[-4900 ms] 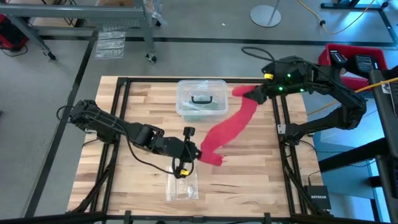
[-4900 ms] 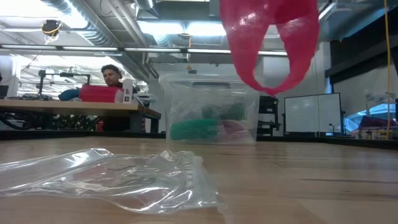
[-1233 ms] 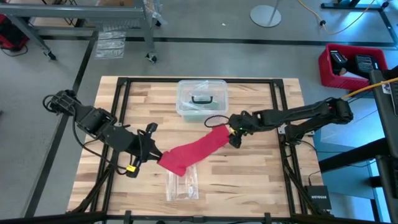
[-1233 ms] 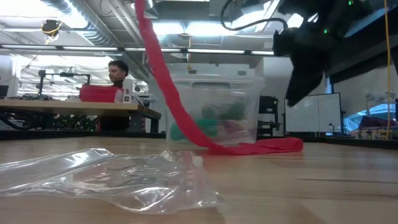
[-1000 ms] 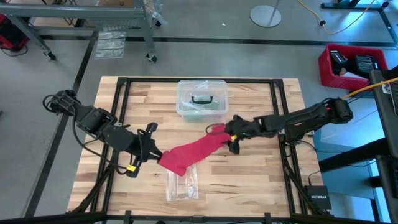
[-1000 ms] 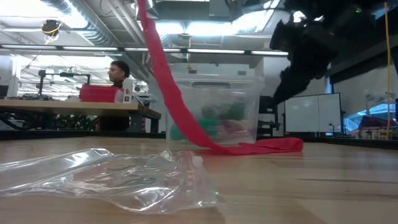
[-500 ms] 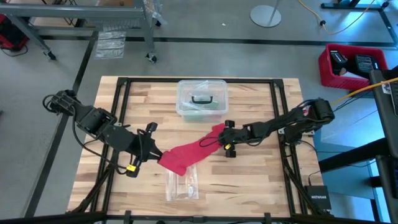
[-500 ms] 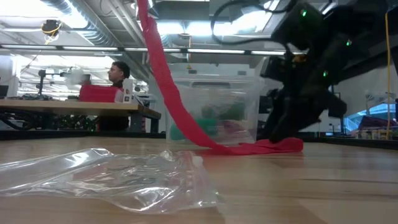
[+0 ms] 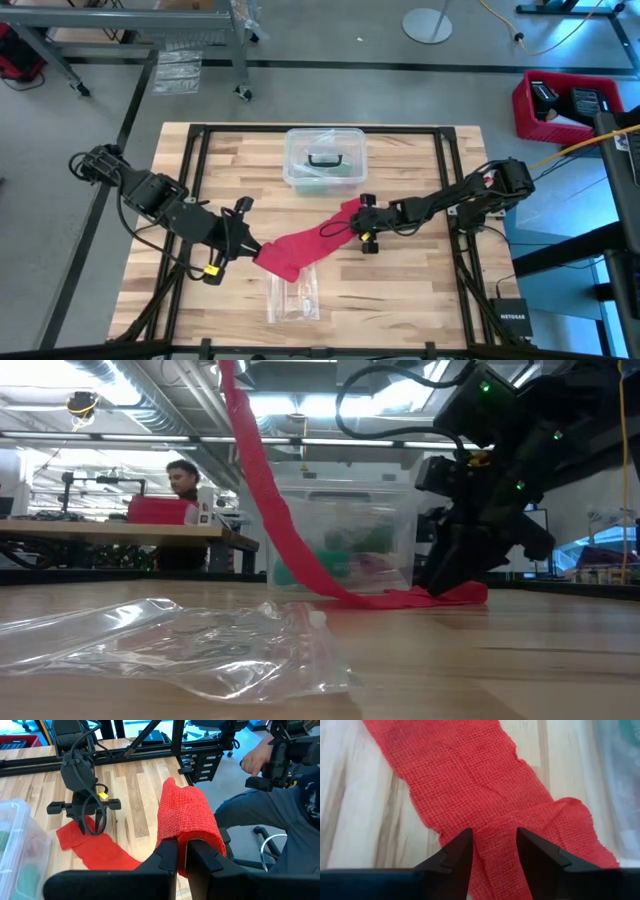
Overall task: Roll bandage
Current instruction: Roll the red bandage
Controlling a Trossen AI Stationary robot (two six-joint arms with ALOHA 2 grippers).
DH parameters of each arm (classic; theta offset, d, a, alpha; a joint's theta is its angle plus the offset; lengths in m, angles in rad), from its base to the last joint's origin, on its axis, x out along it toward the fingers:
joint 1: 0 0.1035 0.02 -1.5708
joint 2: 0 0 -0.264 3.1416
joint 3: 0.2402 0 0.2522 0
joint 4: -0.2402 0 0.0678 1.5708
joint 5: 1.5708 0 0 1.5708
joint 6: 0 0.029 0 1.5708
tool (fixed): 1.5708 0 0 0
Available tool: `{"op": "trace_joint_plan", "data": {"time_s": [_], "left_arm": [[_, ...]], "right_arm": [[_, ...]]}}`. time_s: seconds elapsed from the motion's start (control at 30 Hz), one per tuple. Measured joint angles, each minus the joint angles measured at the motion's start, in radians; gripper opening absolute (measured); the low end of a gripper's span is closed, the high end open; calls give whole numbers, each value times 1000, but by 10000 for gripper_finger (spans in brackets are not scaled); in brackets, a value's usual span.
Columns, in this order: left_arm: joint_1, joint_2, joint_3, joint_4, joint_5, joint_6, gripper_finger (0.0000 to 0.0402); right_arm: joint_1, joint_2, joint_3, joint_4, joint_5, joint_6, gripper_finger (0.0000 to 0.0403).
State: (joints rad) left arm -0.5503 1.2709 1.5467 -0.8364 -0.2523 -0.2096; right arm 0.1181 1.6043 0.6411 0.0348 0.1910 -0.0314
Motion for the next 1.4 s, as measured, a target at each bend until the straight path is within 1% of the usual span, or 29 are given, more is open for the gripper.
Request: {"op": "trace_joint_plan", "data": {"time_s": [0.27,0.37,0.7,0.83,0.97,1.1,1.13,1.2,1.3,1.4], "left_arm": [[0,0,0,0,0,0,12],[0,0,0,-1,0,0,12],[0,0,0,-13,0,-10,12],[0,0,0,-17,0,-16,12],[0,0,0,-22,0,-19,12],[0,0,0,-22,0,-19,12],[0,0,0,-22,0,-19,12],[0,0,0,-22,0,-19,12],[0,0,0,-22,1,-19,12],[0,0,0,-22,1,-19,12]], "right_arm": [[0,5,0,-1,0,0,154],[0,9,0,1,-19,0,154],[0,41,3,10,0,1,150],[0,24,2,3,5,5,119],[0,0,2,-19,49,0,65],[0,-6,2,-30,53,0,11],[0,-6,2,-36,53,0,7],[0,-6,1,-40,62,2,10],[0,-10,2,-41,108,27,11],[0,-14,23,-69,110,32,4]]}}
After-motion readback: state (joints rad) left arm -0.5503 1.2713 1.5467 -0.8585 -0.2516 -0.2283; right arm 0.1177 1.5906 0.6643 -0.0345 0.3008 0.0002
